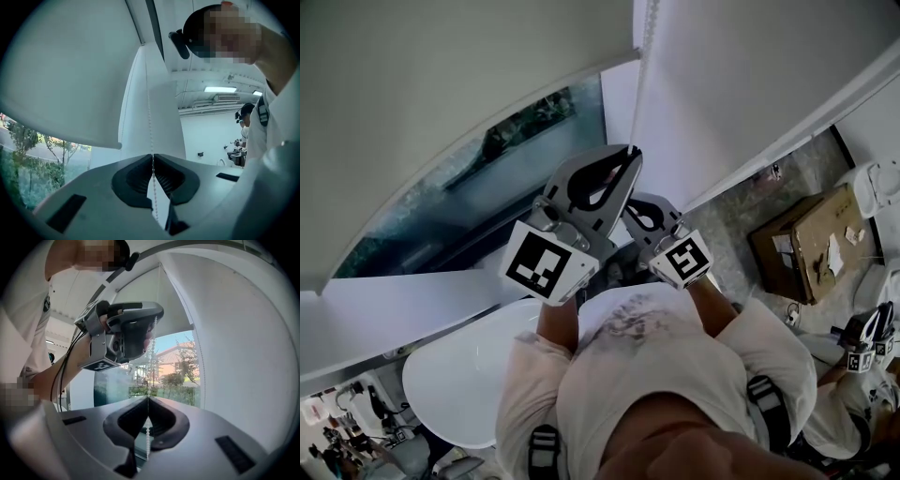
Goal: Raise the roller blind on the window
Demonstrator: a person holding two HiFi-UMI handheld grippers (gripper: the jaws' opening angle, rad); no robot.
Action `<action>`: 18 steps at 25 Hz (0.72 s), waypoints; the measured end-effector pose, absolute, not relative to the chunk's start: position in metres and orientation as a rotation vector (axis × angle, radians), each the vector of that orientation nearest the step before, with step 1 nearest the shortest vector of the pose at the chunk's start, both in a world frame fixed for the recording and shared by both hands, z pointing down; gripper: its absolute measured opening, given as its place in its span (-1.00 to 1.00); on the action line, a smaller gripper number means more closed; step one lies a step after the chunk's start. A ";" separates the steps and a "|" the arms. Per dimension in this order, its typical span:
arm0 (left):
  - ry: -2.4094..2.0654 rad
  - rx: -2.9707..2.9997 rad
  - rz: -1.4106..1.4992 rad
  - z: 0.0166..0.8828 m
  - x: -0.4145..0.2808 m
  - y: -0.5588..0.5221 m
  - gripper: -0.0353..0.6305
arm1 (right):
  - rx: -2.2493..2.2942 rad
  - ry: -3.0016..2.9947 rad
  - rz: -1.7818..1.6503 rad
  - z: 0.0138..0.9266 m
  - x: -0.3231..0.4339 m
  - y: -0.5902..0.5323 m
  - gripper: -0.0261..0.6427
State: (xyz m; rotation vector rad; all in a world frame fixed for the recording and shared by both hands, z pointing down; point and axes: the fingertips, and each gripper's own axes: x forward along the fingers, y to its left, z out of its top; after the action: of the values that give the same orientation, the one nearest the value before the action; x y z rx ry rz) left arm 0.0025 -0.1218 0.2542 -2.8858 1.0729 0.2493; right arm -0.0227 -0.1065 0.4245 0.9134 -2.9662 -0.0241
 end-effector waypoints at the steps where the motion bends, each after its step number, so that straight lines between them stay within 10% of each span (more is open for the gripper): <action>1: 1.079 -2.887 0.255 0.254 0.002 -0.121 -0.85 | 0.916 -2.968 -0.021 0.424 -0.022 -0.106 -0.74; 18: 1.158 -2.965 0.178 0.333 0.000 -0.125 -0.86 | 0.861 -2.794 0.098 0.501 -0.019 -0.107 -0.74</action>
State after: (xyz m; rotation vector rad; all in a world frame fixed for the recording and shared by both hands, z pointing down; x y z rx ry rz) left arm 0.0003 -0.1248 0.3326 -2.9652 1.1580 0.1779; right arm -0.0195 -0.1070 0.5012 0.8610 -2.7941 0.0978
